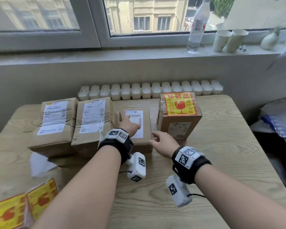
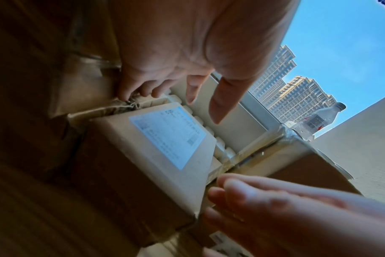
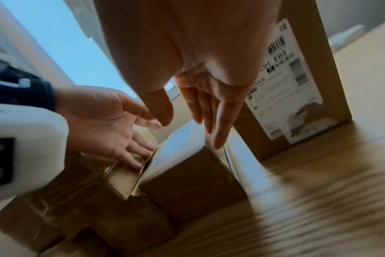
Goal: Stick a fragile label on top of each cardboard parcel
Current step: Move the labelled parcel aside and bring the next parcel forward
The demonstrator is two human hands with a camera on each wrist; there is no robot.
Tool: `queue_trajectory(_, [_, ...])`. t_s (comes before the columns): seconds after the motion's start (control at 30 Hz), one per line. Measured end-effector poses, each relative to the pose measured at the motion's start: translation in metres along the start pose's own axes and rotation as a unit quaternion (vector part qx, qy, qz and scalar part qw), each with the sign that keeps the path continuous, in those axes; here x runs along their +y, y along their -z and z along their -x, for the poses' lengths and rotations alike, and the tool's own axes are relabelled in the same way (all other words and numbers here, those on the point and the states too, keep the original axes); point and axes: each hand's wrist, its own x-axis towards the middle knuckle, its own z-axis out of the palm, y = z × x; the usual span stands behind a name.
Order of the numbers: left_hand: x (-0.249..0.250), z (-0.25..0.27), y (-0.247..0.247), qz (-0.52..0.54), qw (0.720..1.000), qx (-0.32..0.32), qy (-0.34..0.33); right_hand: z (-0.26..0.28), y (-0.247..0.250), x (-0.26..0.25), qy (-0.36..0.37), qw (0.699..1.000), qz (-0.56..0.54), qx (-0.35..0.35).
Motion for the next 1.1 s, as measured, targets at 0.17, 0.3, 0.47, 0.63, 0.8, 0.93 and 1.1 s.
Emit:
queue_trajectory(0.17, [-0.035, -0.064, -0.017, -0.012, 1.0, 0.006, 0.014, -0.007, -0.008, -0.002, -0.026, 0.994, -0.109, -0.018])
queue_trajectory(0.3, [-0.046, -0.081, -0.023, -0.036, 0.999, -0.012, 0.012, -0.004, -0.011, 0.002, -0.052, 0.994, -0.092, 0.015])
queue_trajectory(0.47, [-0.028, -0.024, -0.026, -0.088, 0.995, -0.041, 0.023, 0.004, -0.015, 0.01, -0.102, 0.994, -0.042, 0.001])
queue_trajectory(0.63, [-0.013, 0.04, -0.012, -0.148, 0.985, -0.064, 0.062, 0.017, -0.019, 0.02, -0.121, 0.992, -0.032, -0.001])
queue_trajectory(0.8, [-0.021, 0.063, -0.006, -0.11, 0.985, -0.12, 0.062, 0.026, -0.022, 0.023, -0.162, 0.986, -0.044, 0.025])
queue_trajectory(0.93, [-0.023, 0.084, 0.006, -0.027, 0.979, -0.169, 0.109, 0.036, -0.027, 0.026, -0.164, 0.981, -0.089, 0.05])
queue_trajectory(1.1, [-0.036, 0.104, 0.019, 0.005, 0.977, -0.182, 0.111, 0.062, -0.031, 0.015, -0.13, 0.986, -0.075, 0.072])
